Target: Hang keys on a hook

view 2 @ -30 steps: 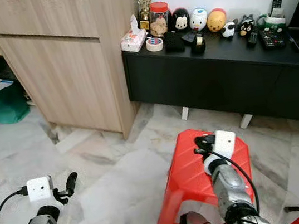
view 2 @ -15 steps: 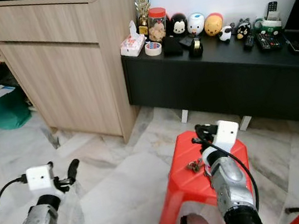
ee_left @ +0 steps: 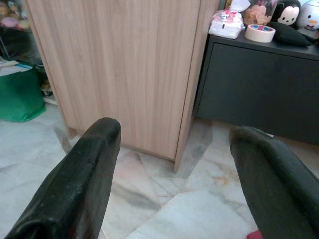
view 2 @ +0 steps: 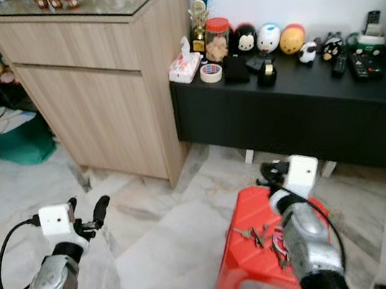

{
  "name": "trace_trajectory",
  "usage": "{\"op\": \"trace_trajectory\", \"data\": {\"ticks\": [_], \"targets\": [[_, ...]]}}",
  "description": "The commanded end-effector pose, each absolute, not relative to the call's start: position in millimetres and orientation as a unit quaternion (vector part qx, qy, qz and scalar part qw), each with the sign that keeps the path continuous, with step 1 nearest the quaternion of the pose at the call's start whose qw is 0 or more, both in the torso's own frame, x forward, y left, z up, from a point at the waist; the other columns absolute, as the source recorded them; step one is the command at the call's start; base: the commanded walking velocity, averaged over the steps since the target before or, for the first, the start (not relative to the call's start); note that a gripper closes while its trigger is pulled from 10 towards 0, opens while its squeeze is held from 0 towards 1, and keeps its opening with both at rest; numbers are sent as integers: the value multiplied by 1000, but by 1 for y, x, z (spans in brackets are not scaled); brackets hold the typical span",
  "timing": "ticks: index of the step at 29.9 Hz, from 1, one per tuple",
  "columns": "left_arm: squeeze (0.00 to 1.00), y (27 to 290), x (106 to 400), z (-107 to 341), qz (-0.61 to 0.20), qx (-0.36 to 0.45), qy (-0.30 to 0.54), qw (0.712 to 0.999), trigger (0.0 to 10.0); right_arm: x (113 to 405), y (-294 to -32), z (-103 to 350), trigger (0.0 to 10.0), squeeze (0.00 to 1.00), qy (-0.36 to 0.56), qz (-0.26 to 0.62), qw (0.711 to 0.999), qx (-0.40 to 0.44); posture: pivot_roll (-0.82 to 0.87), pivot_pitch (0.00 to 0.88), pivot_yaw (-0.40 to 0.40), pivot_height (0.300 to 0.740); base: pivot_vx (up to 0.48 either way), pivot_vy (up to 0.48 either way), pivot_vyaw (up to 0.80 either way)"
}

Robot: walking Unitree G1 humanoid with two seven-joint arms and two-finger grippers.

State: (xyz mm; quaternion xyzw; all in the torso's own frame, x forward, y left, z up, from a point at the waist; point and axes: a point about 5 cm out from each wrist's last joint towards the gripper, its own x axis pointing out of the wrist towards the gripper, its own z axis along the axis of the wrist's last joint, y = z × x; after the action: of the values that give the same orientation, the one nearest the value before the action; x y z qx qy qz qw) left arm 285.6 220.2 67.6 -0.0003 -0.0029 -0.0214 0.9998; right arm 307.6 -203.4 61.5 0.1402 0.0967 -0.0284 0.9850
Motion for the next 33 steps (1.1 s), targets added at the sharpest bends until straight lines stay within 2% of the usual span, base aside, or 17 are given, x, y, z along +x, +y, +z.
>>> {"op": "trace_trajectory", "data": {"ticks": [1, 9, 17, 31, 33], "targets": [[0, 221, 283, 63, -22, -6, 8, 1000, 10000, 301, -205, 48, 10000, 0, 129, -33, 982, 134, 67, 0, -41, 700, 0, 0, 0], [0, 218, 282, 57, -25, -9, 25, 999, 10000, 287, -210, 19, 10000, 0, 197, -62, 971, 122, 75, 0, -42, 700, 0, 0, 0], [0, 219, 280, 53, -19, -12, 35, 999, 10000, 275, -209, -3, 10000, 0, 243, -53, 965, 88, 81, 0, -39, 700, 0, 0, 0], [0, 217, 276, 49, -18, -17, 43, 999, 10000, 273, -210, -9, 10000, 0, 249, -51, 964, 76, 79, 0, -38, 620, 0, 0, 0], [0, 217, 276, 49, -18, -17, 44, 999, 10000, 272, -208, -12, 10000, 0, 251, -44, 965, 65, 83, 0, -38, 620, 0, 0, 0]]}}
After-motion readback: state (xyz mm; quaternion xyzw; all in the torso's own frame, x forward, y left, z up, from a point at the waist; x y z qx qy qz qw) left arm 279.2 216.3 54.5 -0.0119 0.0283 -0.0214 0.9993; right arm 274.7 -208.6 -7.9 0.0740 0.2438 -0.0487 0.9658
